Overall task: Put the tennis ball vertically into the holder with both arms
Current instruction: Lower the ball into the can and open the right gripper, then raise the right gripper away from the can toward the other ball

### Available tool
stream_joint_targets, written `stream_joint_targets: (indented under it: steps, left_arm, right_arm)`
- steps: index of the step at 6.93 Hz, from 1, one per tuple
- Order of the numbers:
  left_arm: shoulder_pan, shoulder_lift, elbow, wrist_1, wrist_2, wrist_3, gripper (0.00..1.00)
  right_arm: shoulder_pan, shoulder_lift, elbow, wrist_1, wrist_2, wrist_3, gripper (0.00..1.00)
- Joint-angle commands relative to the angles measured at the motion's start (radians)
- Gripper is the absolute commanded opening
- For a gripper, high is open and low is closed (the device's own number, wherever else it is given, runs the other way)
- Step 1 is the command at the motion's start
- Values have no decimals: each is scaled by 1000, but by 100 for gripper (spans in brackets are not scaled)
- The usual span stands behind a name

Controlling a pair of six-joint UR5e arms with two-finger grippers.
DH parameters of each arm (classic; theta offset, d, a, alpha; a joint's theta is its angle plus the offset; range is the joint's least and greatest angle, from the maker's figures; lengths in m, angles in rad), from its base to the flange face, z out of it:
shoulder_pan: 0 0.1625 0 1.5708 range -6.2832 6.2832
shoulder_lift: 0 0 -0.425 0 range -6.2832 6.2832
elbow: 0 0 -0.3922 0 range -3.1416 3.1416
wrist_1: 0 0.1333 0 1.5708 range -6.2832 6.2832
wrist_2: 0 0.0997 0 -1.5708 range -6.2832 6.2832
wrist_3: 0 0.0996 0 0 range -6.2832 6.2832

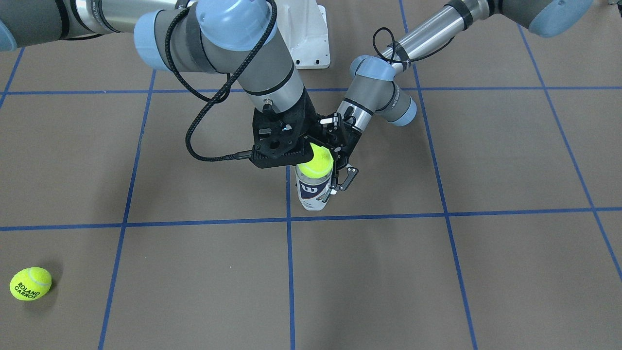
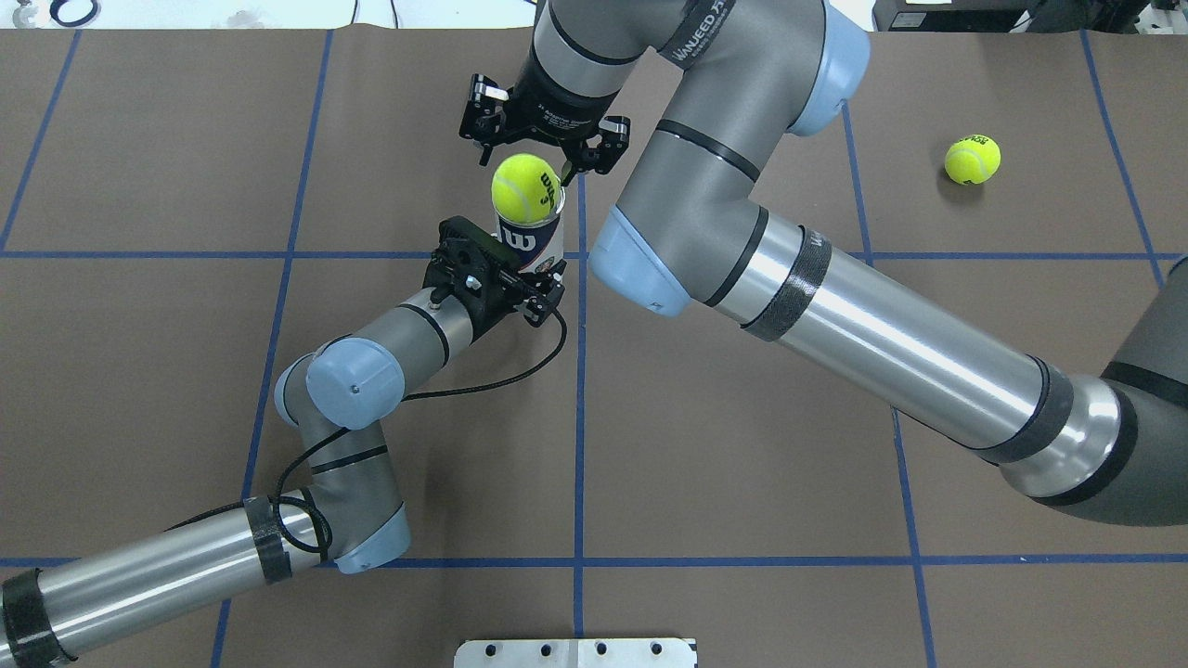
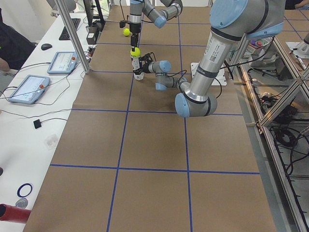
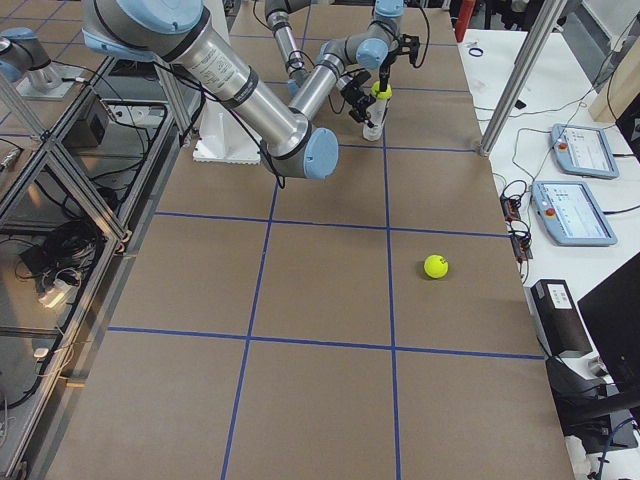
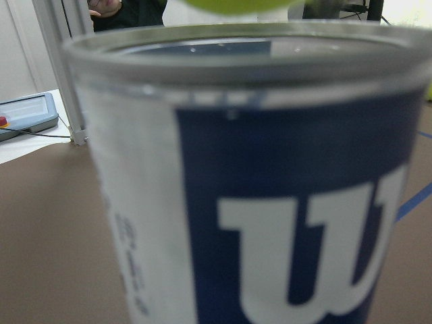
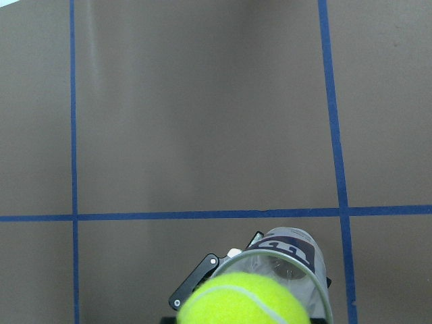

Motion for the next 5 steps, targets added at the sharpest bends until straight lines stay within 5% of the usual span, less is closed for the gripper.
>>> stream_joint_targets:
  steps: [1,5]
  left_arm:
    - [0,0,0,0,0,0,75]
    - [0,0,0,0,0,0,75]
  right_arm:
    - [1,1,7,2,0,2,99]
    - [58,-14,8,26,0,-36,99]
